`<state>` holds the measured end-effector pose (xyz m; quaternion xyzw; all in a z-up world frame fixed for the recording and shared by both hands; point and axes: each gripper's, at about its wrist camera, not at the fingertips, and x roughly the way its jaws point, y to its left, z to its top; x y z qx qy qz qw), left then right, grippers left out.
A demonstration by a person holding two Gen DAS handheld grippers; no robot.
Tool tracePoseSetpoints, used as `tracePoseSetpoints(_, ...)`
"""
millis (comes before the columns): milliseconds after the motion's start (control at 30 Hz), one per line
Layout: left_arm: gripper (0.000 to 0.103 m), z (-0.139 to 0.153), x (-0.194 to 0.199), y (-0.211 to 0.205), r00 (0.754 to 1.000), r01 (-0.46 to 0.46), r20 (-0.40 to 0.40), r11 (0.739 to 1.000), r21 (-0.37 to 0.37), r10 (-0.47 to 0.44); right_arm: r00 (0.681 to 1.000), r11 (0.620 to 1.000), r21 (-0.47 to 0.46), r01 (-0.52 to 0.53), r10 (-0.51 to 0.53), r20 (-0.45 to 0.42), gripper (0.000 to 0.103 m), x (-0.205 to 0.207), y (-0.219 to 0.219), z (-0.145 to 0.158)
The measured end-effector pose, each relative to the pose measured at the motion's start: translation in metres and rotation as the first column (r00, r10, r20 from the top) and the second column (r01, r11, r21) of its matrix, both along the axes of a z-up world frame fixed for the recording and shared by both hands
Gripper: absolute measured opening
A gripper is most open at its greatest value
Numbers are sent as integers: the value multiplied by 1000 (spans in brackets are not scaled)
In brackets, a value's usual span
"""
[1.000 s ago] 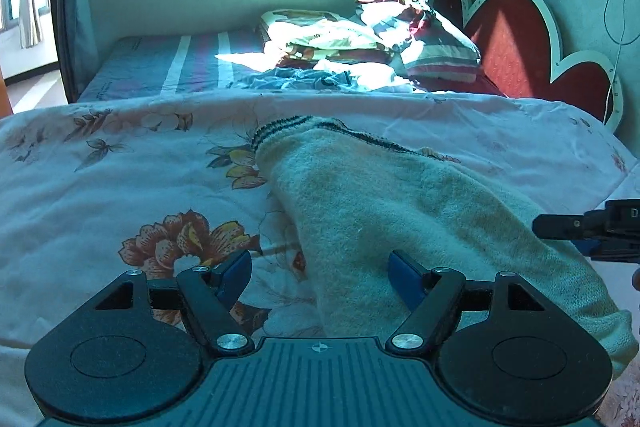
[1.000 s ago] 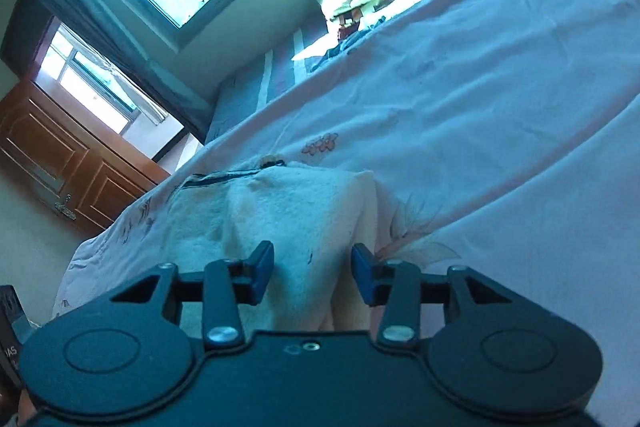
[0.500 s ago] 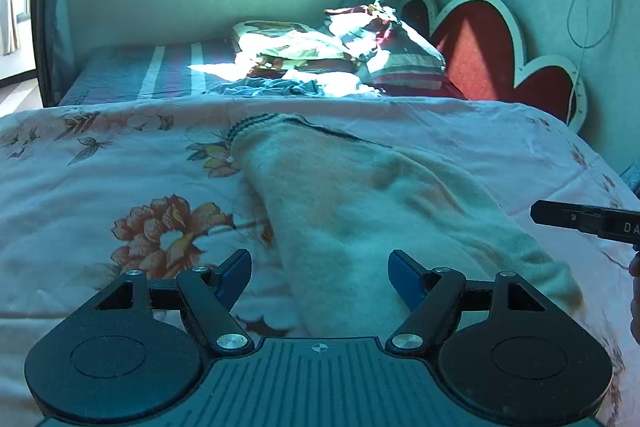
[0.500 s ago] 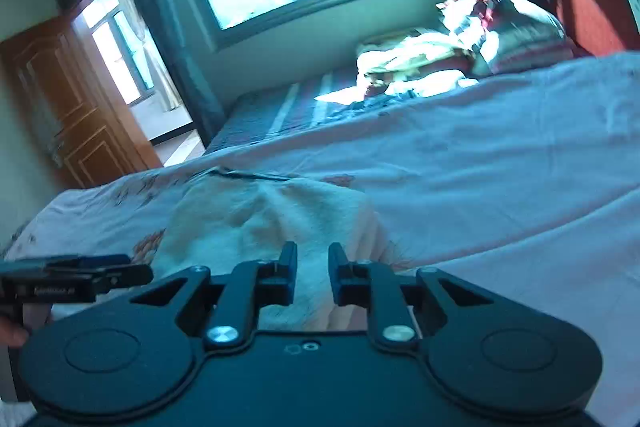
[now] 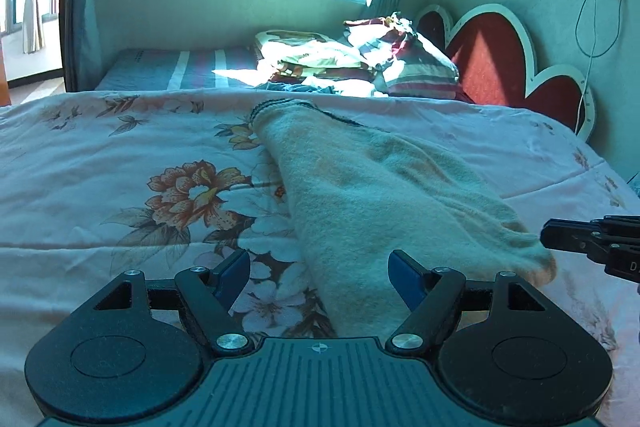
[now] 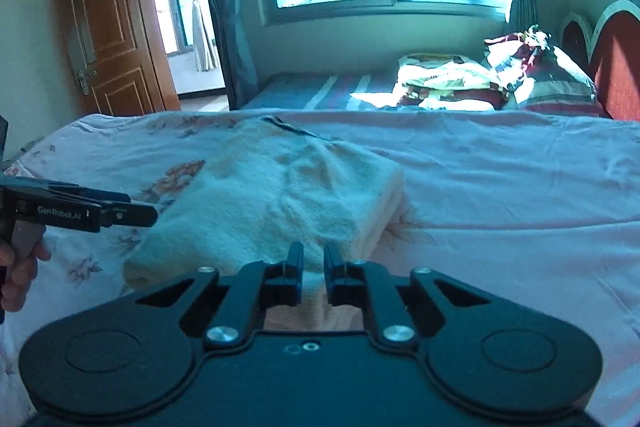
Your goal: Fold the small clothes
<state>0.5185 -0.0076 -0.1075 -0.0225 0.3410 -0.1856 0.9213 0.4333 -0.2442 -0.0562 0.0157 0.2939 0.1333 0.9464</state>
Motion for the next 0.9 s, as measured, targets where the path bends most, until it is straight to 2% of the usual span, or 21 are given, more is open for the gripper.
tracePoseSetpoints(100,76,-11,-4,-13,1000,2,-28,999,42,-1,999,999,-24,-36,36,-19,14,2,10,-4)
tracePoseSetpoints(200,76,-23,-6,-17,998,-7,-69,998,63,12,994,996,-83,-40,31,-103,11,14,18,-23)
tracePoseSetpoints(267,76,-27,-9,-18,997,-11,-78,997,73,16,988,996,-75,-38,26,-154,11,18,16,-39)
tracePoseSetpoints(367,86,-29,-12,-18,997,-25,-69,995,101,33,988,998,-53,-25,16,-156,11,16,14,-40)
tracePoseSetpoints(533,86,-27,-12,-19,997,-29,-66,993,111,37,984,999,-47,-24,16,-176,12,16,13,-38)
tracePoseSetpoints(600,87,-26,-12,-21,997,-28,-62,992,122,36,983,999,-43,-25,16,-185,14,18,14,-35)
tracePoseSetpoints(667,93,-23,-12,-21,997,-33,-58,990,136,41,982,999,-40,-26,18,-188,19,19,14,-34)
tracePoseSetpoints(767,96,-21,-12,-20,998,-30,-48,989,147,37,981,1000,-12,-24,22,-191,25,17,13,-30)
tracePoseSetpoints(833,96,-19,-12,-17,998,-28,-46,989,143,35,985,1000,6,-20,21,-173,26,15,11,-27)
tracePoseSetpoints(900,96,-10,-15,-14,999,-42,0,989,139,43,994,999,33,-7,10,-112,25,9,7,-19)
